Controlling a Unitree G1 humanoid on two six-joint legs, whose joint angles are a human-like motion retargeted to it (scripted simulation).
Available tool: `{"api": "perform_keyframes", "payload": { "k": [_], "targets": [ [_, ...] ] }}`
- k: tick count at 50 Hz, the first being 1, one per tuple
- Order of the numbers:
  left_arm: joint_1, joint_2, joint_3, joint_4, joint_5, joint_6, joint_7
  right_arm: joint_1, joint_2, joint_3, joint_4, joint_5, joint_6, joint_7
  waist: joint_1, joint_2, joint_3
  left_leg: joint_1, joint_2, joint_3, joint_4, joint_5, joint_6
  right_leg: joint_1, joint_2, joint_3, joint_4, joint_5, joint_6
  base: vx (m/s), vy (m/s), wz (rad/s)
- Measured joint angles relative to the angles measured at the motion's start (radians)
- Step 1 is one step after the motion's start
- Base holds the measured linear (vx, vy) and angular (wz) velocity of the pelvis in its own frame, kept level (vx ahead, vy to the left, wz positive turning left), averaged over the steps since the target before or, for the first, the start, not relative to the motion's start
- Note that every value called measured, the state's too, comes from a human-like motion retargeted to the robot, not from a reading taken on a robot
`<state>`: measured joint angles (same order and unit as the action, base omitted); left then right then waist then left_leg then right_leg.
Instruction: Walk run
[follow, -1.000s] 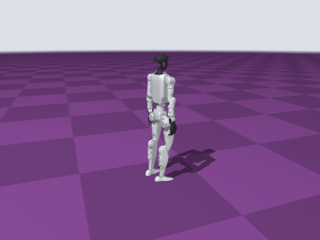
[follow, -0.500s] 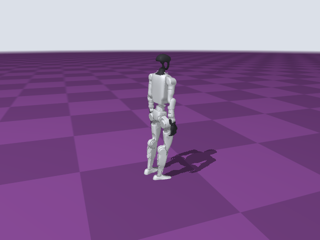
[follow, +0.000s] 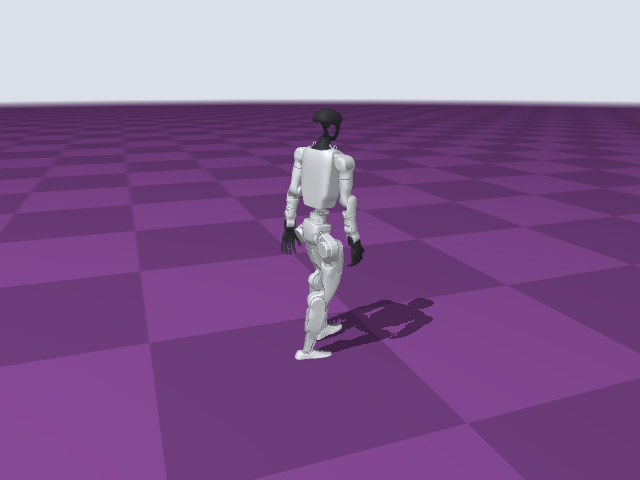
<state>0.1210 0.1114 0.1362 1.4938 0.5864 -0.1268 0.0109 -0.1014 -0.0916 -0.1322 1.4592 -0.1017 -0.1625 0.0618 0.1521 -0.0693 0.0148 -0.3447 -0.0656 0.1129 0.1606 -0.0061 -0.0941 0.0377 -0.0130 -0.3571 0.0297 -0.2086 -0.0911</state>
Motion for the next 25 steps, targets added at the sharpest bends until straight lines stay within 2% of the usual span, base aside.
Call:
{"api": "perform_keyframes", "payload": {
  "k": [2,5,8,12,16,19,22,25],
  "targets": [
    [0.004,0.0,0.005,0.004,0.004,0.003,-0.005,-0.006,0.007,0.0,-0.013,0.019,0.002,0.015,-0.007,0.0,0.002,0.005,-0.004,-0.035,-0.028,0.01,-0.008,0.02,0.004,-0.008,-0.001,-0.011,0.005,0.36,0.05,0.1],
    [-0.002,0.004,0.009,0.005,0.006,0.005,-0.008,-0.014,0.018,0.007,-0.033,0.036,0.0,0.023,-0.03,-0.008,0.001,0.01,-0.02,-0.067,-0.024,0.014,0.01,0.044,0.004,-0.037,-0.004,-0.023,0.017,0.32,0.04,0.27],
    [-0.006,0.002,0.005,0.003,0.004,0.006,-0.007,-0.003,0.024,0.014,-0.043,0.033,-0.004,0.024,-0.035,-0.026,-0.007,0.022,-0.048,-0.066,0.006,0.023,0.082,0.062,-0.012,-0.045,0.005,-0.033,0.034,0.43,0.09,0.08],
    [-0.025,-0.003,-0.004,-0.01,0.001,0.003,-0.018,0.02,0.027,0.016,-0.042,0.02,-0.003,0.027,-0.004,-0.044,-0.017,0.01,-0.08,-0.063,0.078,0.021,0.137,0.074,-0.041,-0.013,0.043,-0.029,0.077,0.41,0.12,-0.46],
    [-0.036,-0.002,-0.036,-0.027,-0.003,-0.004,-0.022,0.06,0.012,0.014,-0.031,-0.022,0.0,0.023,0.038,-0.05,-0.039,0.029,-0.104,-0.061,0.111,-0.058,0.186,0.065,-0.077,0.042,0.132,0.028,0.147,0.47,0.17,-0.68],
    [-0.063,-0.003,-0.053,-0.023,-0.017,-0.004,-0.024,0.082,-0.002,0.013,-0.022,-0.087,0.003,-0.003,0.031,-0.01,-0.052,0.078,-0.072,-0.057,0.087,-0.099,0.2,0.013,-0.062,0.088,0.282,0.146,0.165,0.43,0.17,-0.46],
    [-0.105,-0.007,-0.066,-0.013,-0.038,-0.005,-0.018,0.102,-0.017,0.018,-0.01,-0.128,-0.004,-0.044,0.024,0.044,-0.056,0.135,-0.022,-0.083,0.051,-0.126,0.194,-0.1,-0.055,0.108,0.535,0.279,0.161,0.32,0.09,-0.53],
    [-0.159,-0.005,-0.061,-0.006,-0.064,-0.01,-0.024,0.123,-0.025,0.012,-0.001,-0.142,0.004,-0.066,0.024,0.063,-0.074,0.164,0.013,-0.062,0.02,-0.144,0.196,-0.263,-0.086,0.1,0.805,0.234,0.142,0.41,0.07,-0.52]
  ]
}}
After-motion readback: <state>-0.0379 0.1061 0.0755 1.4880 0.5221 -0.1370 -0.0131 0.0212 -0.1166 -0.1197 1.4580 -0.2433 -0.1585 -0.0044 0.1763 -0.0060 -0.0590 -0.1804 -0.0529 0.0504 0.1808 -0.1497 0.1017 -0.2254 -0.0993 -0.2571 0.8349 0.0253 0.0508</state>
